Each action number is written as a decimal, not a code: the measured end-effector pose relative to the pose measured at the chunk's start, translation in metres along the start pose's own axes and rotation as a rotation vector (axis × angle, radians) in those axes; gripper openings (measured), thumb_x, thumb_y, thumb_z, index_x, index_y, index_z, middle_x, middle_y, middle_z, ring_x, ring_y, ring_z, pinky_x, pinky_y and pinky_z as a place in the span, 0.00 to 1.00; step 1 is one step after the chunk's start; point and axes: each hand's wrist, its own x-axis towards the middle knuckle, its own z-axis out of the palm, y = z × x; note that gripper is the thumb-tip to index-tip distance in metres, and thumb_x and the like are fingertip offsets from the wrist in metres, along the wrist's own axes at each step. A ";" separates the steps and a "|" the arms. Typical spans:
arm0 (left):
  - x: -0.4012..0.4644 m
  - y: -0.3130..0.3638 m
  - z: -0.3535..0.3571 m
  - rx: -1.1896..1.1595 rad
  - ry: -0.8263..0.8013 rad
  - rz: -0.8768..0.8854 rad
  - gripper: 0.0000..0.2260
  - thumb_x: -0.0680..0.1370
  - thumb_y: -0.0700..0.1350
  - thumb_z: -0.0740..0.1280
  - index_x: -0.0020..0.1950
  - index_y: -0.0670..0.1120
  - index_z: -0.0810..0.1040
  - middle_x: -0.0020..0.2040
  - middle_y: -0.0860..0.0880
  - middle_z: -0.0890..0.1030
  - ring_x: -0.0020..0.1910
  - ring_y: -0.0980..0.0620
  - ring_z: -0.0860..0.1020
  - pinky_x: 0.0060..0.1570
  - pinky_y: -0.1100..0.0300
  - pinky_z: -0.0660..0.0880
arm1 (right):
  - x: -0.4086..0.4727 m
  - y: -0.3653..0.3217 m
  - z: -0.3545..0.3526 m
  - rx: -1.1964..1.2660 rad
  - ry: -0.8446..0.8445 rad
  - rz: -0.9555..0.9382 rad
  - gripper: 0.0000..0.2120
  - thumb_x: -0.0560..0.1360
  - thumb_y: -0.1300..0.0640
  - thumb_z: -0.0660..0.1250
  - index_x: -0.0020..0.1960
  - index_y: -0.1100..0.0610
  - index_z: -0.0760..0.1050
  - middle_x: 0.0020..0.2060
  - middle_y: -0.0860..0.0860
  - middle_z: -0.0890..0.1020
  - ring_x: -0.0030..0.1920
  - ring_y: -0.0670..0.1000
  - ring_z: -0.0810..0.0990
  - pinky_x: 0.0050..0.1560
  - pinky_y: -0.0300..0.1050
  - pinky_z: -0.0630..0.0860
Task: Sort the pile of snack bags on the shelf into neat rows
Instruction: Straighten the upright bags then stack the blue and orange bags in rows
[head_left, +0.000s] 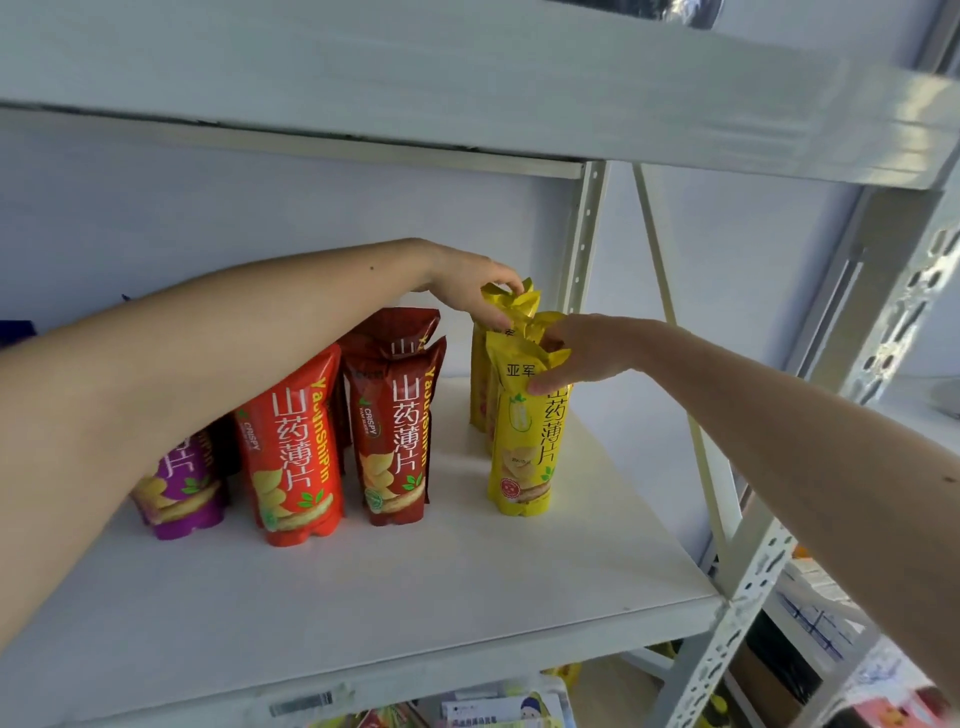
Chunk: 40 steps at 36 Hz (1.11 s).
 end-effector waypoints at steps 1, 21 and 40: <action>-0.006 -0.001 -0.001 0.004 0.008 -0.005 0.28 0.78 0.53 0.67 0.76 0.49 0.63 0.73 0.50 0.67 0.71 0.49 0.66 0.65 0.57 0.66 | -0.003 -0.002 -0.001 0.000 0.012 0.015 0.27 0.72 0.41 0.71 0.64 0.57 0.73 0.55 0.48 0.79 0.58 0.53 0.77 0.56 0.45 0.72; -0.170 -0.067 0.003 0.061 0.018 -0.349 0.37 0.63 0.60 0.79 0.69 0.55 0.71 0.61 0.53 0.76 0.54 0.55 0.77 0.44 0.62 0.77 | 0.030 -0.118 0.018 -0.357 0.249 -0.333 0.34 0.64 0.33 0.73 0.62 0.49 0.69 0.53 0.48 0.79 0.55 0.54 0.75 0.52 0.49 0.64; -0.158 -0.073 0.040 0.195 0.110 -0.207 0.41 0.69 0.49 0.78 0.76 0.48 0.61 0.71 0.46 0.71 0.67 0.46 0.71 0.55 0.56 0.74 | 0.032 -0.104 0.021 -0.401 0.251 -0.267 0.26 0.70 0.45 0.74 0.62 0.53 0.69 0.54 0.49 0.79 0.52 0.54 0.74 0.54 0.51 0.66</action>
